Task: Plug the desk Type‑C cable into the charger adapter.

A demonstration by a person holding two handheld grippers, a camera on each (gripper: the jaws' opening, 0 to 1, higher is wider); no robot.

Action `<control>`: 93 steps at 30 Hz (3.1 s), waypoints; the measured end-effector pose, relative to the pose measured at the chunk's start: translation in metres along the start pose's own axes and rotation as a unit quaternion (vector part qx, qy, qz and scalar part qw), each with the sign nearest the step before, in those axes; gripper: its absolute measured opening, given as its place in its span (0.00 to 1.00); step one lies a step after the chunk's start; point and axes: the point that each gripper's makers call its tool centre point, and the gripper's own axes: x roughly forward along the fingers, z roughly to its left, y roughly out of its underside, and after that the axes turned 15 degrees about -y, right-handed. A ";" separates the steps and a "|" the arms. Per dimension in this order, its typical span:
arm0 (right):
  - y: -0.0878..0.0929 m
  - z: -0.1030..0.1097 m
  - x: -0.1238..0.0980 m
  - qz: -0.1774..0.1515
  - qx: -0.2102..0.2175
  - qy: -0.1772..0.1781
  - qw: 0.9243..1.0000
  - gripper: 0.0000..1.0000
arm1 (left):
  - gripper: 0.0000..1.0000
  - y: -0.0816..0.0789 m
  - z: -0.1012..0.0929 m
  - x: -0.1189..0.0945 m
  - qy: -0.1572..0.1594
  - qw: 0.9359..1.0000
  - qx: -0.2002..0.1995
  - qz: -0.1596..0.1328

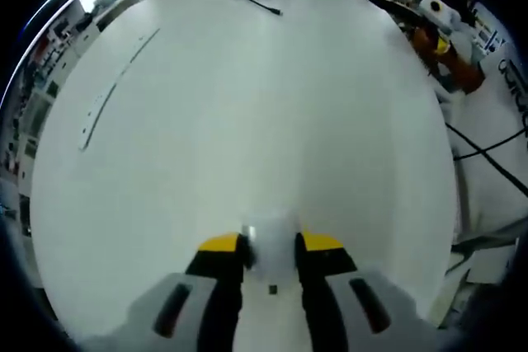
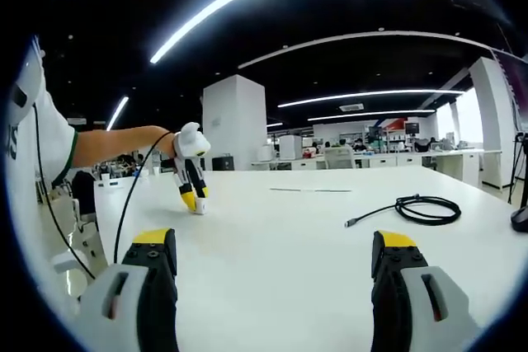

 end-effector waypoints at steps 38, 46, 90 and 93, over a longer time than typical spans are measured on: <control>0.000 0.004 -0.003 -0.008 0.006 -0.003 1.000 1.00 | 0.24 0.011 -0.082 -0.023 0.025 0.999 0.042 0.008; -0.001 0.006 -0.002 -0.008 0.006 -0.005 1.000 1.00 | 0.24 0.013 -0.087 -0.024 0.032 0.998 0.047 0.010; -0.002 0.006 -0.001 0.000 -0.003 -0.008 1.000 1.00 | 0.24 0.017 -0.135 -0.040 0.039 0.995 0.092 0.014; -0.002 0.005 -0.002 -0.001 -0.002 -0.005 1.000 1.00 | 0.24 0.018 -0.135 -0.040 0.040 0.995 0.094 0.014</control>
